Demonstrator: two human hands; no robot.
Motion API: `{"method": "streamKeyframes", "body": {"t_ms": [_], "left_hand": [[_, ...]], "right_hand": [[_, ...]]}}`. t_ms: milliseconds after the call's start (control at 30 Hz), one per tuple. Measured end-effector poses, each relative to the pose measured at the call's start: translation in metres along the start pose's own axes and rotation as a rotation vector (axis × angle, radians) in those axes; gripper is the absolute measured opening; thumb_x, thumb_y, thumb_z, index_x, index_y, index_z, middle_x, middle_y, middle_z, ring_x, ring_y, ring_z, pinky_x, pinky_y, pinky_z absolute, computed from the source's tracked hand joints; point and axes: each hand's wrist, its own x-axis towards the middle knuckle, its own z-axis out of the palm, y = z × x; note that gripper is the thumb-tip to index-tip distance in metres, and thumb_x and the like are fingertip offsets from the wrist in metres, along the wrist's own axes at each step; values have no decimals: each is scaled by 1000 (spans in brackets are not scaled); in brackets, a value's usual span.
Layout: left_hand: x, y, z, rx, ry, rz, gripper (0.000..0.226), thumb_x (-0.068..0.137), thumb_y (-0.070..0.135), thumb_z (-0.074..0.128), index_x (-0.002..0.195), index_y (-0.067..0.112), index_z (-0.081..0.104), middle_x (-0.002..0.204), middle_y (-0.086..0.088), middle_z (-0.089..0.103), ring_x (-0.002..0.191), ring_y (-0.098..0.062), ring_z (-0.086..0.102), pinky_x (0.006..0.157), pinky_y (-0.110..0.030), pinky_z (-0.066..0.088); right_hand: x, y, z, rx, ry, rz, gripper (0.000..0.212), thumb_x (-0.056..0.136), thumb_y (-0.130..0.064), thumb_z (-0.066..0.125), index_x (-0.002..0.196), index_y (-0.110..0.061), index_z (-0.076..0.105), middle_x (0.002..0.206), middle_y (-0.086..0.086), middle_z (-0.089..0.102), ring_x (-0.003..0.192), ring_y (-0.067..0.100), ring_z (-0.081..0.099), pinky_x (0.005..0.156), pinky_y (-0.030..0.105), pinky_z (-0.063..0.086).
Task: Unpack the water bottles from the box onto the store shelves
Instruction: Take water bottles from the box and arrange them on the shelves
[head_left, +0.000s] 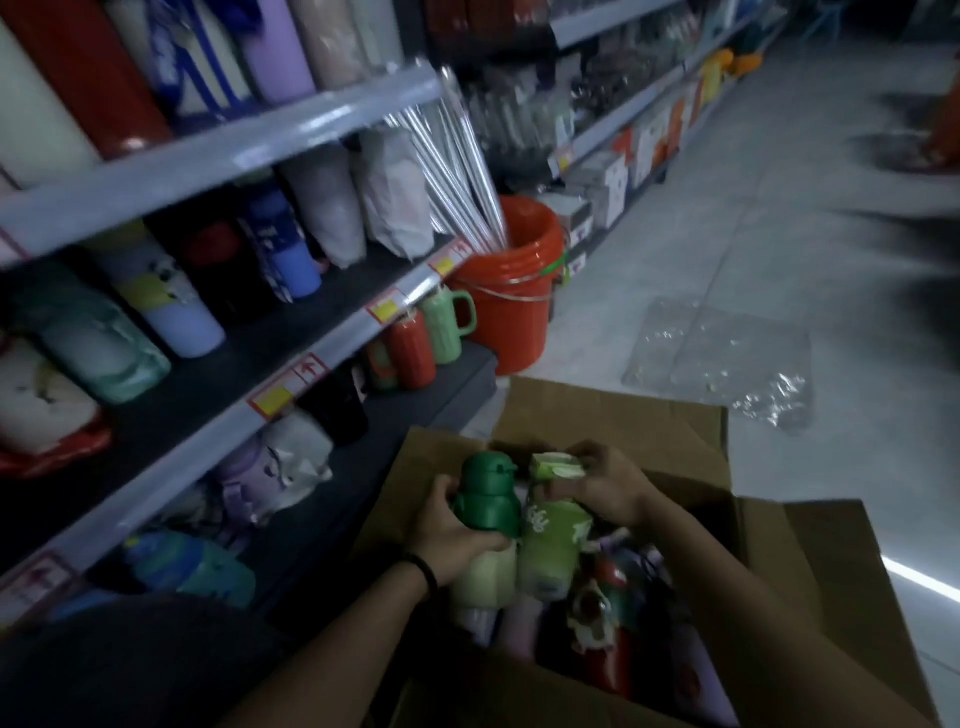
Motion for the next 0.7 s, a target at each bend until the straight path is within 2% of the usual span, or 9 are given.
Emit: {"method": "streamKeyframes", "body": {"t_ms": [33,67,133,233,333,433,533,600,700], "left_hand": [[0,11,-9,-8,13,38,80,50,20,99,113,25,50,108,1,67,91,-10,66,79,-36,60],[0,22,-19,-9,19,74,79,51,18,99,113,24,51,107,2,67,90,-8,65,76,-29,60],[3,46,-42,-5,26,139,78,54,17,99,114,25,51,110,4,65,91,-5,64,70,-19,55],[11,82,-79,-34,26,200,82,53,22,100,115,30,48,120,2,63,101,-10,64,85,-35,57],[18,114,-113,-16,30,259,92,50,28,100,125,25,46,120,4,61,104,-10,63,83,-34,56],[27,137,-139,-38,65,321,97,37,41,95,122,29,50,119,4,64,106,-16,66,87,-41,59],[40,151,-158,-99,123,359,85,46,28,100,115,31,50,115,5,66,103,-14,67,83,-37,58],[51,157,-167,-199,182,377,81,48,21,101,111,32,51,114,2,67,100,-15,69,83,-39,59],[68,165,-176,-372,267,381,78,53,4,100,108,29,51,113,-1,67,96,-13,68,78,-31,55]], "right_hand": [[0,-12,-2,-13,26,-33,76,44,-73,88,101,-25,73,88,-5,79,84,9,74,75,34,60],[-1,-25,-4,1,53,-60,75,46,-72,88,103,-25,71,87,-5,78,82,11,74,73,36,60],[-6,-54,-9,85,110,-108,65,55,-63,92,102,-23,70,78,-6,77,70,8,72,64,34,58],[-15,-99,-21,221,136,-158,55,62,-51,98,99,-24,68,69,-6,76,54,5,65,53,27,49],[-20,-140,-31,242,176,-223,66,51,-63,98,100,-27,72,77,-5,78,61,9,69,60,30,51],[-18,-173,-37,223,227,-275,68,48,-65,97,102,-32,72,88,-10,80,78,12,76,68,36,61],[-13,-203,-39,212,306,-331,74,47,-66,96,107,-33,69,95,-13,79,86,11,76,79,43,65],[-8,-221,-38,215,349,-351,74,49,-62,98,109,-33,66,99,-12,78,90,9,74,82,41,64],[5,-245,-36,225,369,-380,74,50,-56,98,110,-32,62,102,-11,75,93,8,73,84,39,63]]}}
